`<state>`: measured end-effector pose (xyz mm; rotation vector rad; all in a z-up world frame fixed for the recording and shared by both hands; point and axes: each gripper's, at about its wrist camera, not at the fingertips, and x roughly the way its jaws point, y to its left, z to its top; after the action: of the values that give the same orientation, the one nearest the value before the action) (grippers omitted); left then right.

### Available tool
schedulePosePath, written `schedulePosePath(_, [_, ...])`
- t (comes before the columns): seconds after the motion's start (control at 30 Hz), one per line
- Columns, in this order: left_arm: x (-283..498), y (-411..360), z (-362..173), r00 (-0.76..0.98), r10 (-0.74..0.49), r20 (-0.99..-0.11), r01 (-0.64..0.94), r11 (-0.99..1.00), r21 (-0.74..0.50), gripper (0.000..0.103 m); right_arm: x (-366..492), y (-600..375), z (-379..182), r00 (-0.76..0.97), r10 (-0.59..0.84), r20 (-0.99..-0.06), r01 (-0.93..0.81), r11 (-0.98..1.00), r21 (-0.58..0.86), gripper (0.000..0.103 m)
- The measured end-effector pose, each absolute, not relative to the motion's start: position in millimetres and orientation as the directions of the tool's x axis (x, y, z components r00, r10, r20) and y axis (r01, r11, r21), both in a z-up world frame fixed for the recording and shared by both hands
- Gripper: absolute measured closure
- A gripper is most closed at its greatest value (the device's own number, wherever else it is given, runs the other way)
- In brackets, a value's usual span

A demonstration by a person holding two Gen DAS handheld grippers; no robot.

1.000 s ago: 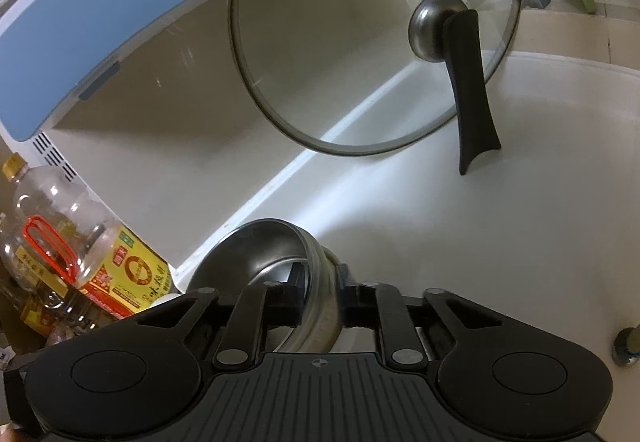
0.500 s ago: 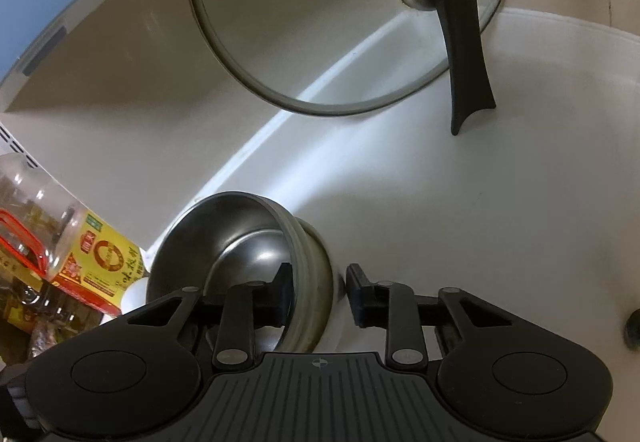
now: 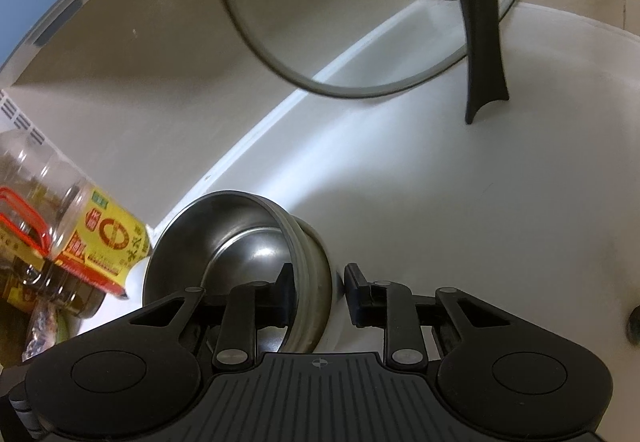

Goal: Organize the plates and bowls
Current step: 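Lift the bowl stack with both grippers and carry it toward the steel basin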

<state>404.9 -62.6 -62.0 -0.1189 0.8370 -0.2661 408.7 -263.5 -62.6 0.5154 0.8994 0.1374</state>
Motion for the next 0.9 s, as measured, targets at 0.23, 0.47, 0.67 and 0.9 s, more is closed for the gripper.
schedulePosePath(0.23, [380, -35, -61, 0.654, -0.231, -0.721, 0.116, 0.972, -0.206, 0.075, 400, -238, -62, 0.591, 0.382, -0.711, 0.028, 0.871, 0.491, 0.076])
schedulePosePath(0.47, [348, 1, -59, 0.670, -0.162, -0.724, 0.017, 0.979, -0.203, 0.075, 391, -201, -61, 0.546, 0.447, -0.708, -0.073, 0.868, 0.492, 0.076])
schedulePosePath(0.67, [321, 28, -58, 0.678, -0.104, -0.728, -0.065, 0.978, -0.200, 0.074, 381, -167, -61, 0.502, 0.500, -0.705, -0.159, 0.855, 0.493, 0.076])
schedulePosePath(0.9, [294, 49, -57, 0.677, -0.056, -0.734, -0.140, 0.969, -0.203, 0.074, 368, -137, -60, 0.455, 0.542, -0.706, -0.243, 0.839, 0.487, 0.076])
